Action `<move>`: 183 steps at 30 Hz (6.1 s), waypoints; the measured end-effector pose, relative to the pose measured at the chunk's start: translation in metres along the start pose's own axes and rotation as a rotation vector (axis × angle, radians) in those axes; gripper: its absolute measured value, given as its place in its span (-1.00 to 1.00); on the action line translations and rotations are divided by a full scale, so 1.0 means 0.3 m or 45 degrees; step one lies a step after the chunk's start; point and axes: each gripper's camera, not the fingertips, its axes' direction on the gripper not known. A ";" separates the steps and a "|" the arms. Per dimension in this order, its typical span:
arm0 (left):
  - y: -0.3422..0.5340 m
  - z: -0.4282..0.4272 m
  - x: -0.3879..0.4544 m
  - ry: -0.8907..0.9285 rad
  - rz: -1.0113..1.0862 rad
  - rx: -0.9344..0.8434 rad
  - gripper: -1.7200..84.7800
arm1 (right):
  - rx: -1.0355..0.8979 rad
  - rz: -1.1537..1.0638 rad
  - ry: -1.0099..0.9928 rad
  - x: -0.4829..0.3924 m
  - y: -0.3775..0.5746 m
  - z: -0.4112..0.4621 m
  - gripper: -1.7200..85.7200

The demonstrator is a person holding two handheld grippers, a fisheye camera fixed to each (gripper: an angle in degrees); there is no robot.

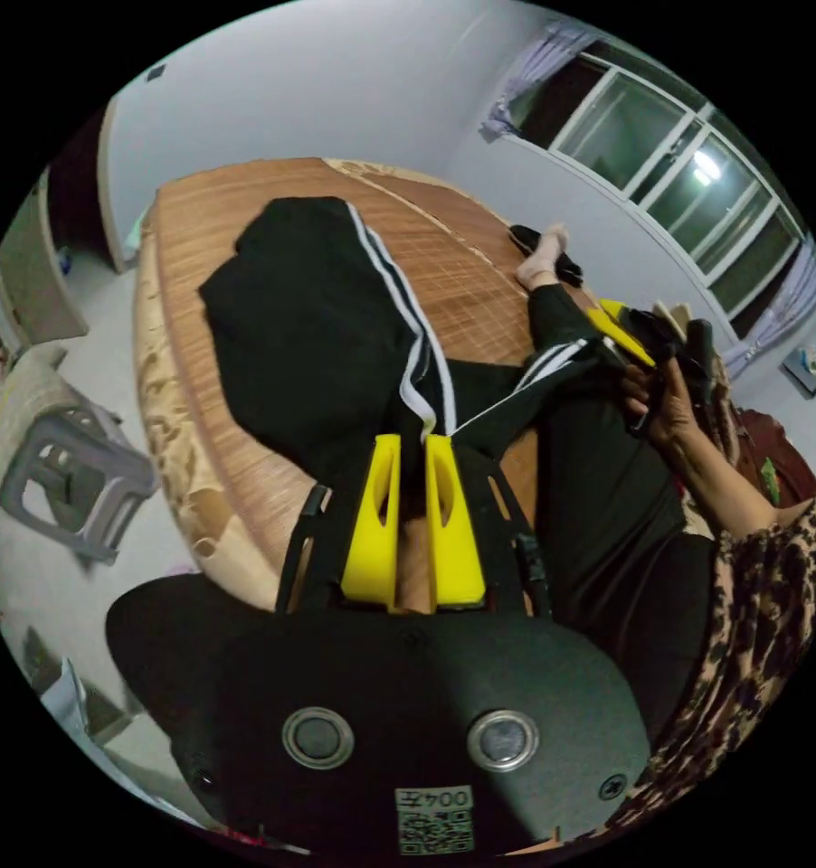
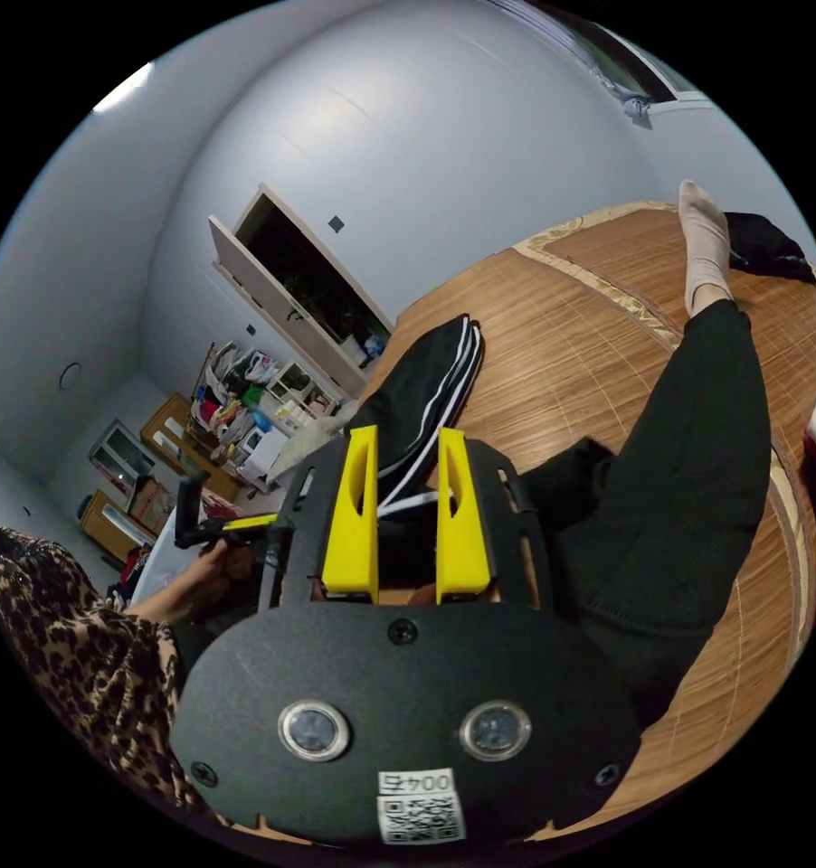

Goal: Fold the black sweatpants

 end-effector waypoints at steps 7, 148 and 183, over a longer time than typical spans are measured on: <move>0.077 -0.063 -0.187 0.029 -0.251 0.062 -0.91 | -0.225 -0.098 0.030 -0.059 -0.023 0.167 -0.71; -0.696 -1.705 -1.374 0.865 -0.314 0.969 -0.78 | 0.707 -0.409 -0.167 -0.721 -1.260 -1.820 -0.83; -1.186 0.152 -0.301 -0.176 0.218 -0.103 -0.89 | -0.208 0.033 -0.275 0.046 -0.193 0.004 -0.82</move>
